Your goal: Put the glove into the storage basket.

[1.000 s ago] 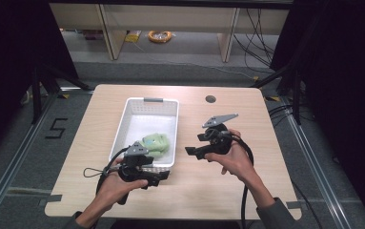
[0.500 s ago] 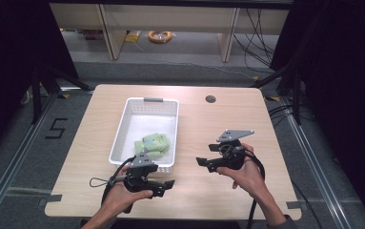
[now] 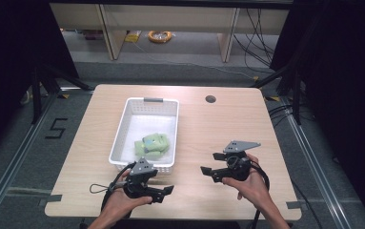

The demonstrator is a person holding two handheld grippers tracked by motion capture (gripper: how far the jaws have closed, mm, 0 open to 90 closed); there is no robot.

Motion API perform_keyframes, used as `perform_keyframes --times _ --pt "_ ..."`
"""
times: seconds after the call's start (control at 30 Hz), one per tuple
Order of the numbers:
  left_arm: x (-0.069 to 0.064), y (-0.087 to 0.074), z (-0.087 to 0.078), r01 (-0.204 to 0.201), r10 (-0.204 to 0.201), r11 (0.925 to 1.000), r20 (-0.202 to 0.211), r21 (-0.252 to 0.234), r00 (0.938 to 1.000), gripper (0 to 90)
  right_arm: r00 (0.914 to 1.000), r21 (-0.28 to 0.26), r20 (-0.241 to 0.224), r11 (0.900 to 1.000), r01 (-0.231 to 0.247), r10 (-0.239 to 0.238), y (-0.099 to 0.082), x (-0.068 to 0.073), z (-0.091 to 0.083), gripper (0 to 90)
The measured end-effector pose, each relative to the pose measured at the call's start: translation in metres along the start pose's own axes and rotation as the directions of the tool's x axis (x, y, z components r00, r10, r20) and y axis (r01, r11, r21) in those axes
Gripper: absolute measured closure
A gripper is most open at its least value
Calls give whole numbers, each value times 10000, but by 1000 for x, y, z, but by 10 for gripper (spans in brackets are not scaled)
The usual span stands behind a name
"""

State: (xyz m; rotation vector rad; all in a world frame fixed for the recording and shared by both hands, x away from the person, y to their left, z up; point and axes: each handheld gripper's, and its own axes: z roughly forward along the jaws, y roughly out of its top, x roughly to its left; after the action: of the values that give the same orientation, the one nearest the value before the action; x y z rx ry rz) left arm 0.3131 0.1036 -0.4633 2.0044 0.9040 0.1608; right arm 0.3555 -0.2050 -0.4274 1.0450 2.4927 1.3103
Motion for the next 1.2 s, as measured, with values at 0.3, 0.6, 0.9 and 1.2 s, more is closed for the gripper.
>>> perform_keyframes --times 0.3,0.6,0.9,1.2 --pt "-7 -13 3 111 -112 9999 145 50 9998 162 9999 68 -154 9999 -74 75 -14 12 4 256" --pt "-6 -21 0 -314 314 9994 8 158 9995 168 9996 48 -275 9999 92 -90 -33 18 5 255" --pt "-6 -33 1 -430 429 9984 36 372 9991 162 9994 -33 -338 10000 -94 93 -55 24 1 220" --pt "-9 -42 3 -344 339 9980 98 524 9994 160 9991 315 -401 9993 179 -166 -72 25 0 181"
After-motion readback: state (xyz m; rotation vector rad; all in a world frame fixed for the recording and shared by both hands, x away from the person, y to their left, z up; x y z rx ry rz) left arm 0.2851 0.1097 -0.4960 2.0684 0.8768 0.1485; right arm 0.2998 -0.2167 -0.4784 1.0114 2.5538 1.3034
